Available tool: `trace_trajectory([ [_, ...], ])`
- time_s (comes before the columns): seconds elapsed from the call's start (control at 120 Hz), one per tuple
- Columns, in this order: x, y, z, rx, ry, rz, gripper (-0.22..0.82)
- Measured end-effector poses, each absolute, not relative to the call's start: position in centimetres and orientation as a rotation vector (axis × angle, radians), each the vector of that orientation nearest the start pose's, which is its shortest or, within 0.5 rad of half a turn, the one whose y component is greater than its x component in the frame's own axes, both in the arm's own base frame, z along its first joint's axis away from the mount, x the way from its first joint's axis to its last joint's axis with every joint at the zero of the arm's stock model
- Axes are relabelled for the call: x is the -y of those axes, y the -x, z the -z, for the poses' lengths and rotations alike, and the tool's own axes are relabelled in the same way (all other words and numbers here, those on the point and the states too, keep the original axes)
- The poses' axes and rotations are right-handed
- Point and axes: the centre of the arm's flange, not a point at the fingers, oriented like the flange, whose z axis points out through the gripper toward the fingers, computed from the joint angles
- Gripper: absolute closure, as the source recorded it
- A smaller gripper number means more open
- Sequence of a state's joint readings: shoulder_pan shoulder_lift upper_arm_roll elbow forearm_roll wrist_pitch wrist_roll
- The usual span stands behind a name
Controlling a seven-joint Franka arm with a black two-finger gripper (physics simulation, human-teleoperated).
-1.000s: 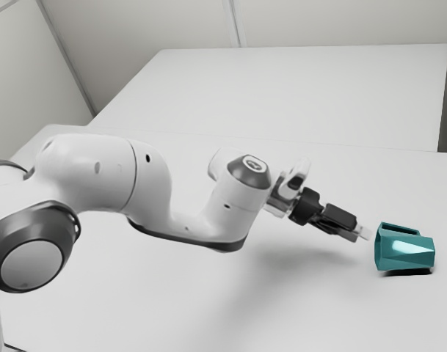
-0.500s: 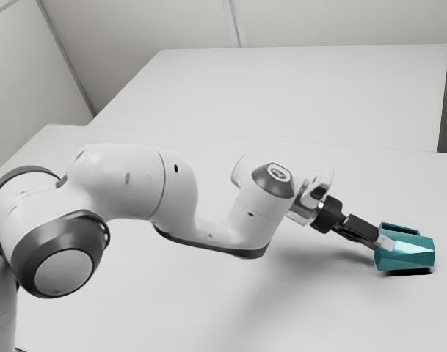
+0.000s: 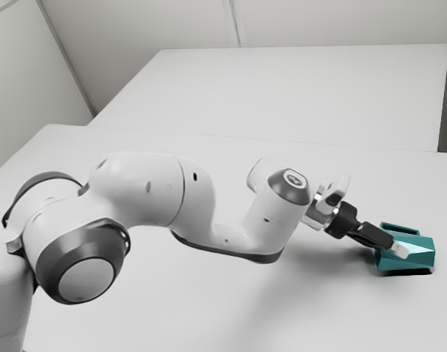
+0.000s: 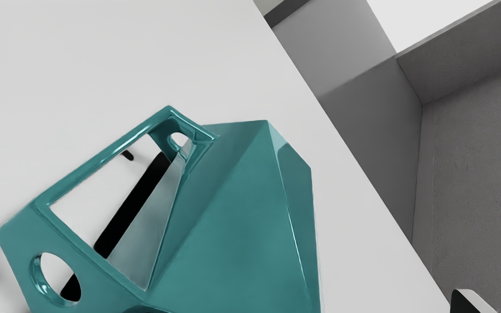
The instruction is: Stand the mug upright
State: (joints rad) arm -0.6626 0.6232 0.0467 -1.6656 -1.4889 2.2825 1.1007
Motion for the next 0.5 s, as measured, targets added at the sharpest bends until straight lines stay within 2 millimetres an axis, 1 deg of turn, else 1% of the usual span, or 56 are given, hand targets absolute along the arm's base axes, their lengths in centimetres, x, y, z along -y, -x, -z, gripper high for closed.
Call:
trace_trajectory([
  [0.2,43.2,-55.4,-25.4,0.681,-1.992,-0.296,0.03],
  [0.275,43.3,-55.4,-25.3,0.683,-1.992,-0.295,0.05],
  [0.367,43.6,-55.3,-25.3,0.688,-1.989,-0.295,0.11],
  [0.5,43.8,-55.4,-25.4,0.691,-1.987,-0.298,0.24],
])
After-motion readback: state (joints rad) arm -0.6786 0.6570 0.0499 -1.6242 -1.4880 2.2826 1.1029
